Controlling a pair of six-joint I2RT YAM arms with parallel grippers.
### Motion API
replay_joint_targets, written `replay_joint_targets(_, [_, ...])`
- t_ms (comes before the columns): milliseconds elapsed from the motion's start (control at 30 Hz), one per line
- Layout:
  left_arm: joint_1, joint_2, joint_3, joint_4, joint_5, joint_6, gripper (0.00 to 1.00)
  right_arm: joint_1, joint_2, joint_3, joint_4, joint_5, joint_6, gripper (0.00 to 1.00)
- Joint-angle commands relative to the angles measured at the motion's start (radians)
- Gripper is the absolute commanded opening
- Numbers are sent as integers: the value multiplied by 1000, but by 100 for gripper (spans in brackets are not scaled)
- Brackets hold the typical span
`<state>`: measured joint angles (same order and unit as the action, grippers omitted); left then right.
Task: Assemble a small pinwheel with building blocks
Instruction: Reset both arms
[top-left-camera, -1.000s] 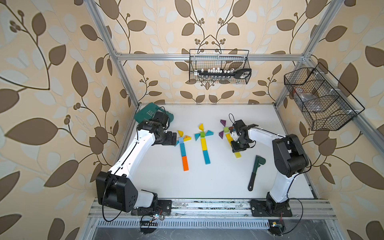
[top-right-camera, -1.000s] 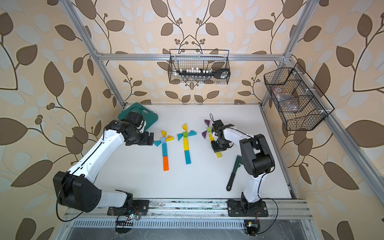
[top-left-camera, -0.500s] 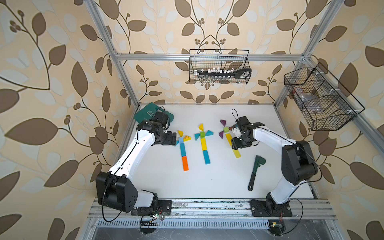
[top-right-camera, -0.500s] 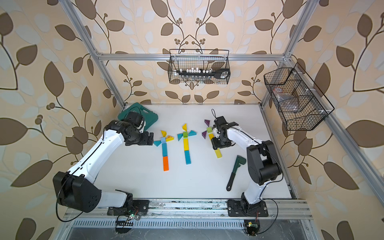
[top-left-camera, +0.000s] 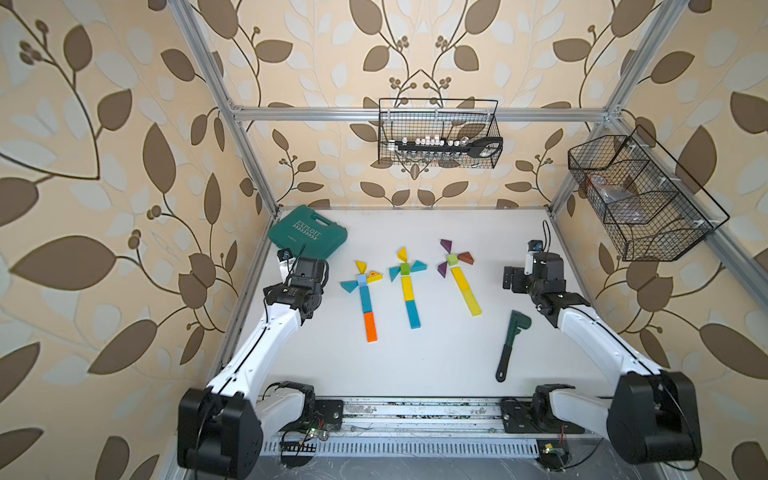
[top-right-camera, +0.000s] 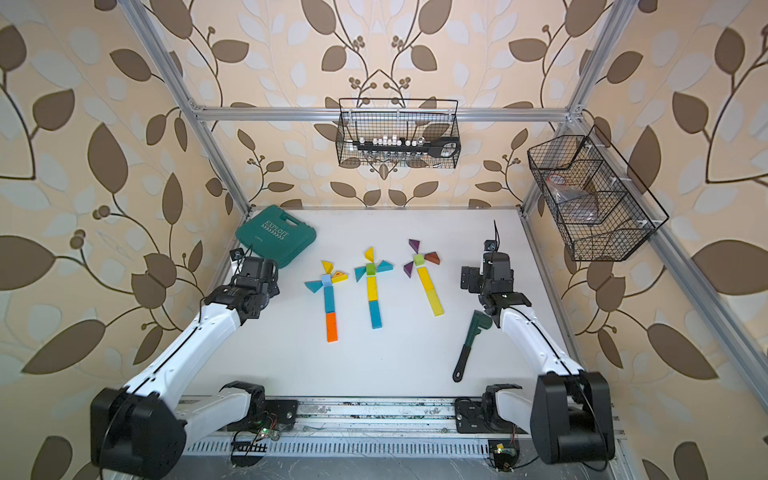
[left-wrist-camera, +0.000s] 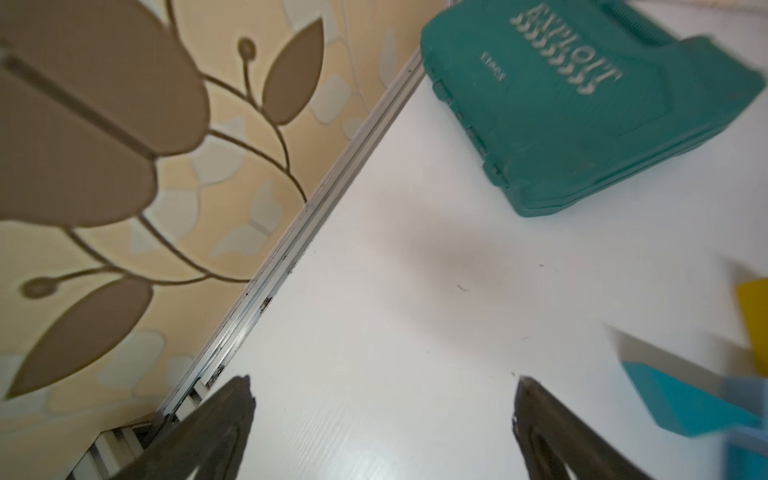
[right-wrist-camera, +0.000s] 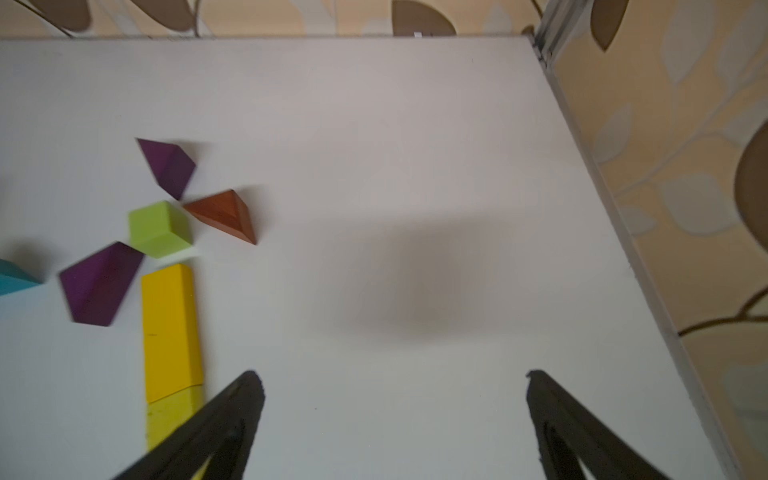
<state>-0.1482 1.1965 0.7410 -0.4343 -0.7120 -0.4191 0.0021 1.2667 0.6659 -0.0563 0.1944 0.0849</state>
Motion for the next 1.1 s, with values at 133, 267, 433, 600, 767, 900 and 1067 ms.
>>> replay_joint_targets(133, [148, 195, -152, 610, 241, 241, 99, -47, 147, -149, 497, -13, 47, 100])
replay_joint_targets(267, [241, 204, -233, 876, 572, 266, 99, -12, 229, -178, 663, -135, -59, 100])
replay_joint_targets(433, [260, 301, -234, 967, 705, 326, 99, -1, 268, -333, 1007, -115, -57, 100])
replay_joint_targets(600, [260, 321, -361, 1222, 772, 361, 99, 7, 232, -291, 852, -74, -50, 100])
replay_joint_targets(767, [260, 317, -334, 1157, 767, 358, 99, 11, 243, -299, 892, -69, -56, 99])
replay_joint_targets(900, [259, 299, -341, 1149, 765, 355, 99, 12, 235, -300, 881, -69, -54, 100])
replay_joint_targets(1067, [259, 299, -341, 1148, 764, 355, 99, 12, 236, -301, 882, -68, -54, 100])
